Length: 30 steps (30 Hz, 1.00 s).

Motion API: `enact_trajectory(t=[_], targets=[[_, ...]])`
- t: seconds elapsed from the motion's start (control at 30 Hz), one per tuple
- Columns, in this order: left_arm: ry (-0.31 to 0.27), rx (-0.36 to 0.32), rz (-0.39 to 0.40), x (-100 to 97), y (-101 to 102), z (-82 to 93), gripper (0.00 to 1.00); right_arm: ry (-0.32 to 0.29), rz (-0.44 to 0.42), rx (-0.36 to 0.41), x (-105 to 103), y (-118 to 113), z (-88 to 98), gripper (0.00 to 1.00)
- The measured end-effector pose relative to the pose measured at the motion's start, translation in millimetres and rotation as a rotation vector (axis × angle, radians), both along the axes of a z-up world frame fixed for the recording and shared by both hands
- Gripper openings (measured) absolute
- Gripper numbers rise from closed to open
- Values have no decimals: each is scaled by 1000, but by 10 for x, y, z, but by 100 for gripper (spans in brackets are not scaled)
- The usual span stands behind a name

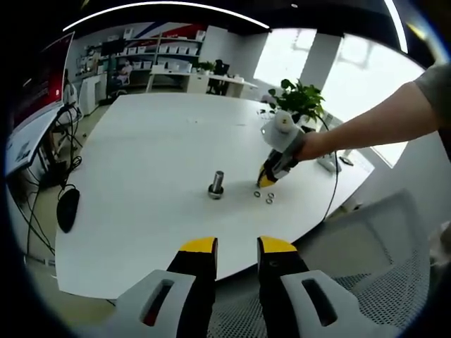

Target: Place the washer onto the threaded stud by aligning its center hole with the stud, sliding it down to the base, and recovering from edge contact or off-axis alignment until the washer reaches the visible bottom stop.

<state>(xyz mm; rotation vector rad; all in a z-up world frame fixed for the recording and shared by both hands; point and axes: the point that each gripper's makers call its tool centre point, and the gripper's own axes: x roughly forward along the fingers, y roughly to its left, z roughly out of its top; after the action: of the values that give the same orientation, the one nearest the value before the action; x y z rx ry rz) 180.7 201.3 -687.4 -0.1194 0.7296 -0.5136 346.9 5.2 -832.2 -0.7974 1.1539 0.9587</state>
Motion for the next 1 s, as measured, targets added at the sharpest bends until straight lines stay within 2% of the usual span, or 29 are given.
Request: enact_trajectory(t=[0.43, 0.77, 1.0], targets=[[4, -1, -3, -3, 1, -5, 20, 7, -5, -14, 13, -32, -14, 16], [-4, -10, -5, 0, -5, 11, 20, 12, -67, -20, -7, -115, 33, 22], [-7, -11, -12, -1, -15, 19, 20, 32, -101, -12, -148, -94, 71, 23]])
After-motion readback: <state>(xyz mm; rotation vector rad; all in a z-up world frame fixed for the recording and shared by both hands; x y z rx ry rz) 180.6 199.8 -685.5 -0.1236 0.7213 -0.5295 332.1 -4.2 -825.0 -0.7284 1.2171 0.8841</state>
